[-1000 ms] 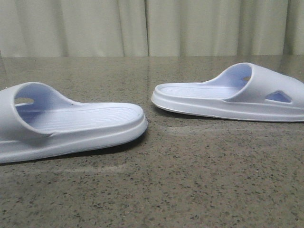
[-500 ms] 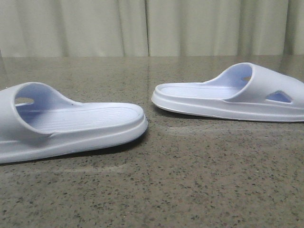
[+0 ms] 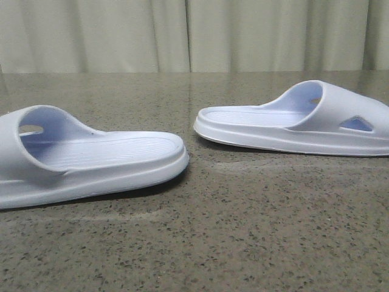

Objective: Insert blue slippers together front up

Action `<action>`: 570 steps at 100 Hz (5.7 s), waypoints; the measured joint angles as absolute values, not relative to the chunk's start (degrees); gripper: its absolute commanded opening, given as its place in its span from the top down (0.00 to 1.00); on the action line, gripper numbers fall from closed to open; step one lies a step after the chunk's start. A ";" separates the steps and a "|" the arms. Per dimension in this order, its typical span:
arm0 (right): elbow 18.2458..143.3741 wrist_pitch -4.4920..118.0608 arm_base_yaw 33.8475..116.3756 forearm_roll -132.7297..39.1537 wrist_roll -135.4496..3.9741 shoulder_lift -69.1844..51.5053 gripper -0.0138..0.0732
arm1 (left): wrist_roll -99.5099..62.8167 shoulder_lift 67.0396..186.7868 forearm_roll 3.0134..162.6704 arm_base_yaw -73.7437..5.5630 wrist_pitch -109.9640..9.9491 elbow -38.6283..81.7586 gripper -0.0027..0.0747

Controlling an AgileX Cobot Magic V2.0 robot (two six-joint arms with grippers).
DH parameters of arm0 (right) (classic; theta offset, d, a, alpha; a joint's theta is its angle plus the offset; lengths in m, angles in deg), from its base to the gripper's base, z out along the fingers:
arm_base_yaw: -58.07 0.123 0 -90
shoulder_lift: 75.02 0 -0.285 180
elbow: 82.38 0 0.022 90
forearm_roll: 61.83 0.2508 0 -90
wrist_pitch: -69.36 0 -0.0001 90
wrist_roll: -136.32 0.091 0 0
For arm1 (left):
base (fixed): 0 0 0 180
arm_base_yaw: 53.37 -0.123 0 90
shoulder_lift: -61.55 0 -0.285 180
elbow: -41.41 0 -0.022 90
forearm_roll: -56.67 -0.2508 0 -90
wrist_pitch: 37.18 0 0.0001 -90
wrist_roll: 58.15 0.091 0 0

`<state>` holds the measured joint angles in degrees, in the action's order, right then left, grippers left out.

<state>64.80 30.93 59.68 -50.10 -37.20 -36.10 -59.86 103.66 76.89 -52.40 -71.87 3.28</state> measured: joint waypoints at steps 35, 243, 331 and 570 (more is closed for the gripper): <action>64.80 30.95 59.68 -50.10 -37.20 -36.10 0.33 | -77.82 103.66 77.64 -52.40 -72.12 -5.10 0.31; 64.80 31.17 59.68 -50.07 -37.20 -36.10 0.33 | -75.46 120.44 101.48 -49.20 -64.46 -13.55 0.50; 64.80 31.29 59.68 -50.07 -37.20 -36.10 0.33 | -57.23 123.20 105.10 -48.96 -70.86 -12.84 0.94; 61.13 43.94 59.68 -45.30 -27.93 -1.05 0.33 | -47.18 112.29 114.95 -48.96 -75.23 2.67 0.93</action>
<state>61.13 43.94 59.68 -45.30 -27.93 -1.05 -47.18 112.29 114.95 -48.96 -75.23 2.67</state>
